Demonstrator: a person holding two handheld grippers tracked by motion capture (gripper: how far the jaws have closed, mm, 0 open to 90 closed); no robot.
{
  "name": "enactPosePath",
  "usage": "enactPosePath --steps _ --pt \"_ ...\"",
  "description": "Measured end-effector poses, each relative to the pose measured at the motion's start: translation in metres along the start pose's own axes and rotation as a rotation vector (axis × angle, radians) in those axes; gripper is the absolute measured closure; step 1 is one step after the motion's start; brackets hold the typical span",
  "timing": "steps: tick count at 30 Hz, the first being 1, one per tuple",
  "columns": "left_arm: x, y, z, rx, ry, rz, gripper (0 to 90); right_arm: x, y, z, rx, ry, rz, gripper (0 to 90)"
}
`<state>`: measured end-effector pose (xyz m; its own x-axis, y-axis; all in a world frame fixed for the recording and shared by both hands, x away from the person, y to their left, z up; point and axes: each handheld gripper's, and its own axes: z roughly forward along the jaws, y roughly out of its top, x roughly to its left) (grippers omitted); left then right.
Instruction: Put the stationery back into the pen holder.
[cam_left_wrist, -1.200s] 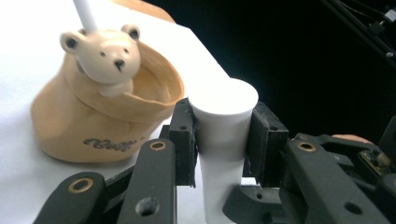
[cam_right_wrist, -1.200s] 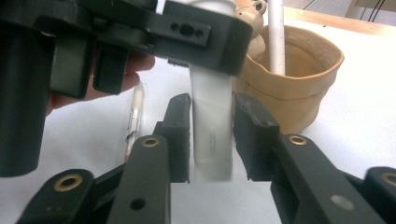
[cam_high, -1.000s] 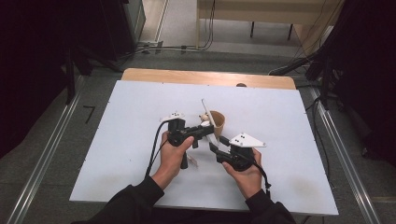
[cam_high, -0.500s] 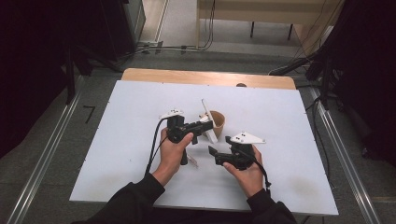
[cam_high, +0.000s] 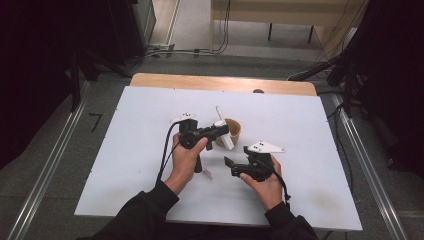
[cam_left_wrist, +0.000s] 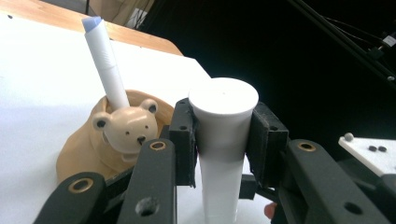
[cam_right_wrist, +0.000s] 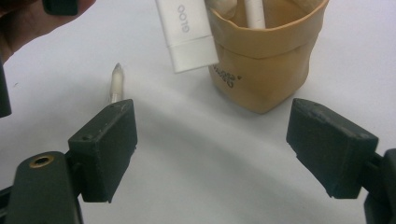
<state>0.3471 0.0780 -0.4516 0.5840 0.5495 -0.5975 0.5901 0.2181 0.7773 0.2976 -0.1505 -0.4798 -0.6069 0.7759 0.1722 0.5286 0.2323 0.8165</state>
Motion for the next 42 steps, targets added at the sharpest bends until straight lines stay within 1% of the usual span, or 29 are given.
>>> enactPosePath --steps 5,8,12,21,27,31,34,42 --pt "0.002 0.004 0.003 -0.007 0.003 -0.010 67.9 0.000 0.000 0.001 0.004 0.001 0.000 14.9" --pt "0.002 0.007 0.005 -0.010 0.007 -0.010 67.9 0.000 -0.001 0.001 0.007 -0.002 0.003 14.8" --pt "0.000 0.009 0.009 -0.012 0.002 -0.008 67.9 -0.001 -0.001 0.001 0.010 -0.006 0.006 14.9" --pt "0.001 0.017 0.017 -0.023 0.021 -0.004 67.9 -0.001 -0.001 0.001 0.010 -0.004 0.006 15.1" --pt "0.001 0.023 0.023 -0.029 0.044 0.012 67.9 -0.001 -0.001 0.002 0.013 -0.005 0.005 15.2" --pt "0.002 0.027 0.027 -0.030 0.066 0.034 67.9 -0.001 -0.001 0.002 0.014 -0.001 0.007 15.3" --pt "0.003 0.030 0.031 -0.032 0.074 0.035 67.9 -0.001 -0.001 0.002 0.014 -0.001 0.008 15.2" --pt "0.008 0.033 0.041 -0.022 0.120 0.053 67.8 -0.001 -0.002 0.002 0.014 -0.001 0.007 15.2"
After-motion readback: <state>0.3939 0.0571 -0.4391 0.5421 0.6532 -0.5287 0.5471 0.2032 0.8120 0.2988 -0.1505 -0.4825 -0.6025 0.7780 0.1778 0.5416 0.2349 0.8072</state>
